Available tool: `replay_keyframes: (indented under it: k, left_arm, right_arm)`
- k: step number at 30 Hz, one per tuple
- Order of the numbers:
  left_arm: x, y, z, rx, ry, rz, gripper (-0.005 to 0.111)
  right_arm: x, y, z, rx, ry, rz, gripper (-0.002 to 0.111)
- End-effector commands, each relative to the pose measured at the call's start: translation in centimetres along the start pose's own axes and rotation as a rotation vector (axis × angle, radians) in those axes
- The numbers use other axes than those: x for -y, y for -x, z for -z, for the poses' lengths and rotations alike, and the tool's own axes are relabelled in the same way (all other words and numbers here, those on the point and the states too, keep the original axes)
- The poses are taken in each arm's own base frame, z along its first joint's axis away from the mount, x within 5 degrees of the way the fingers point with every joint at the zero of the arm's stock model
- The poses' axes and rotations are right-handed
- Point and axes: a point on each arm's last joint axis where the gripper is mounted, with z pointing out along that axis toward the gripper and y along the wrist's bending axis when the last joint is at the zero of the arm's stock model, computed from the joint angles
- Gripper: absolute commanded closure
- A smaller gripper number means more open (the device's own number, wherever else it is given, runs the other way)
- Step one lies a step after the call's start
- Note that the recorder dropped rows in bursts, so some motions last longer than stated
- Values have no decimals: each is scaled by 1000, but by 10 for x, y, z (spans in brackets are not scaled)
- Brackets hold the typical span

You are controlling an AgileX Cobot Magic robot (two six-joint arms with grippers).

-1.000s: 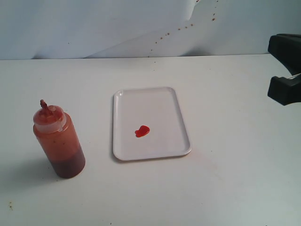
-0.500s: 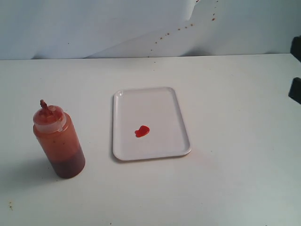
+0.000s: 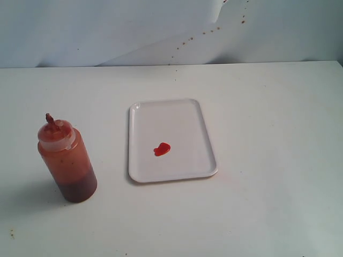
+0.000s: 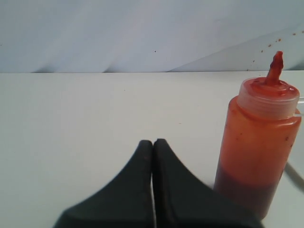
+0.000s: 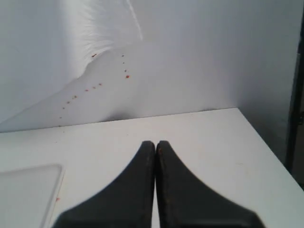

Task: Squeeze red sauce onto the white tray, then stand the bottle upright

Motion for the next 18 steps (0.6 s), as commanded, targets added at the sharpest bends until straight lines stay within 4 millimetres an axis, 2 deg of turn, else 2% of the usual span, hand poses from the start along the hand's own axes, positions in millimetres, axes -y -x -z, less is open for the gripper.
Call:
replay_keyframes:
  k: [1,6,13,18]
  left_arm:
    - [0,-1,0,3,-5,0,107]
    - [0,-1,0,3,-5,0,107]
    - [0,-1,0,3,-5,0,107]
    - [0,-1,0,3,-5,0,107]
  right_arm:
    - [5,-8,15,68,-37,-26,108]
    - [5,-13,25,121,-26,-27,108]
    - [4,-23,24,100,-8,-29,108]
    - [3,-29,23,84,7,-95,108]
